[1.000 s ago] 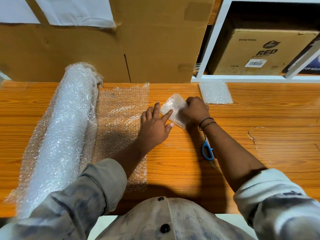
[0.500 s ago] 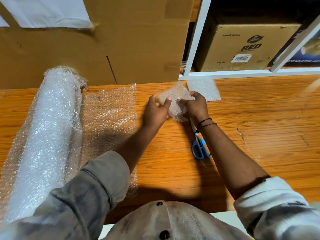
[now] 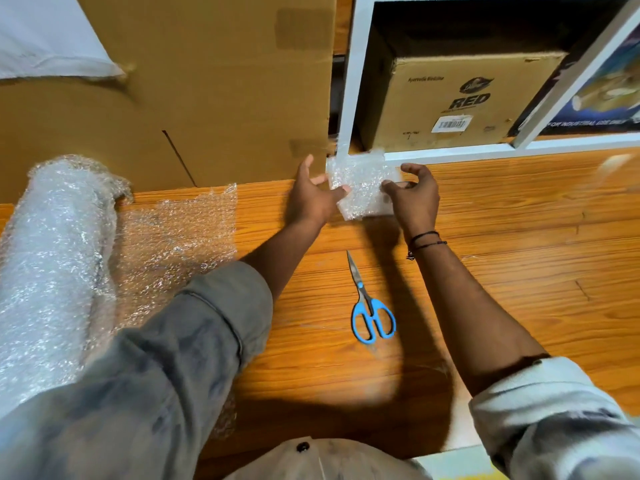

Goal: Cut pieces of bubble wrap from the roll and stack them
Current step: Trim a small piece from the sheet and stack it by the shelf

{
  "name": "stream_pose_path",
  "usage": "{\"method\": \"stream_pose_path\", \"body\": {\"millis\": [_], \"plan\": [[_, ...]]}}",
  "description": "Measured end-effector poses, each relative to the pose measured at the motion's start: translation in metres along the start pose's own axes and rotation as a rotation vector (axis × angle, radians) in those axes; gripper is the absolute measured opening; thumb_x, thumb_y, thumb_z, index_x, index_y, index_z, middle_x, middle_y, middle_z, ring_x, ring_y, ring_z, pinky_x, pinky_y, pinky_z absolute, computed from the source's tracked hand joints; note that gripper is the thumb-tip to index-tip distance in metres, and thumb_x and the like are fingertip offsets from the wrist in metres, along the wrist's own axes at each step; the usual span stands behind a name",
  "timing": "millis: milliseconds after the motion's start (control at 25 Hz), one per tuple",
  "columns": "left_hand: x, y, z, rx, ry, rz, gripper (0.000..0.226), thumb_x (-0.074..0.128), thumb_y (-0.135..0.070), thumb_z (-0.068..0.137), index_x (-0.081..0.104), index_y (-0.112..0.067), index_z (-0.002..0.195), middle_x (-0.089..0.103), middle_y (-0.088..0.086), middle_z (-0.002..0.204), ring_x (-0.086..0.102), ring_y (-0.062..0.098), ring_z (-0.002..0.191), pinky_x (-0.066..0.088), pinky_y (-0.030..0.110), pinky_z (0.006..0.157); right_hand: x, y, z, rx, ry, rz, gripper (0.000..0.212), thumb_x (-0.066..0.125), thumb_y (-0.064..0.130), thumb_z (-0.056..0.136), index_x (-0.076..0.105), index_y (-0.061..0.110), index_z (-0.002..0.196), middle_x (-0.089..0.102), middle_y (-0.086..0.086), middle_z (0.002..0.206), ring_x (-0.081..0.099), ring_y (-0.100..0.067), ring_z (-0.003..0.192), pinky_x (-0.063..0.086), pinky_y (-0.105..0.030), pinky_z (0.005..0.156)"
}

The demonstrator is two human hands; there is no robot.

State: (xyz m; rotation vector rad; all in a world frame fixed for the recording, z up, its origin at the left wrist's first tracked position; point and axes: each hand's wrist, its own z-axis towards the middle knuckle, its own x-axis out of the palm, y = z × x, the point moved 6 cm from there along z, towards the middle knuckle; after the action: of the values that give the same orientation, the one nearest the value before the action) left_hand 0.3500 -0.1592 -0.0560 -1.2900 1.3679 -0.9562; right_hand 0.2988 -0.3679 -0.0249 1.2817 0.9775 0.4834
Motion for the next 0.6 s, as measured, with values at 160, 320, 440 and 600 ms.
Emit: {"method": "stream_pose_path", "body": {"millis": [160,320,440,600], "plan": [[0.035,-0.013,0.017,-0.007,-0.017,0.070,0.102,0.095,-0.017,0.070,0.039,-0.025,0.154,0.072,0.003,0.121,0.069,0.020,0.103,0.059,0.042,0.092,-0.011,-0.008,0.033,0.008,-0.033,-0.061,0.038,0.079,0.017,0.085,0.063,0.025,0.119,0.067,0.003,0.088,0.069,-0.026,0.098,0.058,-0.041,0.089],[0.045,-0.018,0.019,0.047,-0.094,0.242,0.084,0.093,-0.024,0.074,0.047,-0.021,0.144,0.068,0.005,0.127,0.065,0.022,0.108,0.056,0.036,0.089,-0.009,-0.016,0.049,-0.025,-0.014,-0.135,0.039,0.074,0.019,0.086,0.063,0.021,0.123,0.061,0.012,0.079,0.064,-0.031,0.110,0.055,-0.042,0.094],[0.050,-0.013,0.017,0.025,-0.131,0.135,0.077,0.089,-0.019,0.079,0.048,-0.019,0.144,0.068,0.004,0.125,0.067,0.020,0.106,0.058,0.034,0.087,-0.008,-0.020,0.051,-0.059,-0.013,-0.146,0.038,0.073,0.020,0.086,0.064,0.020,0.122,0.061,0.012,0.077,0.064,-0.032,0.107,0.055,-0.041,0.092],[0.061,-0.019,0.017,-0.006,-0.101,-0.232,0.074,0.088,-0.011,0.079,0.050,-0.022,0.142,0.069,0.001,0.121,0.072,0.019,0.099,0.063,0.039,0.083,-0.023,-0.005,0.050,-0.229,-0.129,-0.078,0.031,0.073,0.016,0.089,0.066,0.015,0.120,0.057,0.013,0.071,0.061,-0.015,0.077,0.042,-0.008,0.077]]}}
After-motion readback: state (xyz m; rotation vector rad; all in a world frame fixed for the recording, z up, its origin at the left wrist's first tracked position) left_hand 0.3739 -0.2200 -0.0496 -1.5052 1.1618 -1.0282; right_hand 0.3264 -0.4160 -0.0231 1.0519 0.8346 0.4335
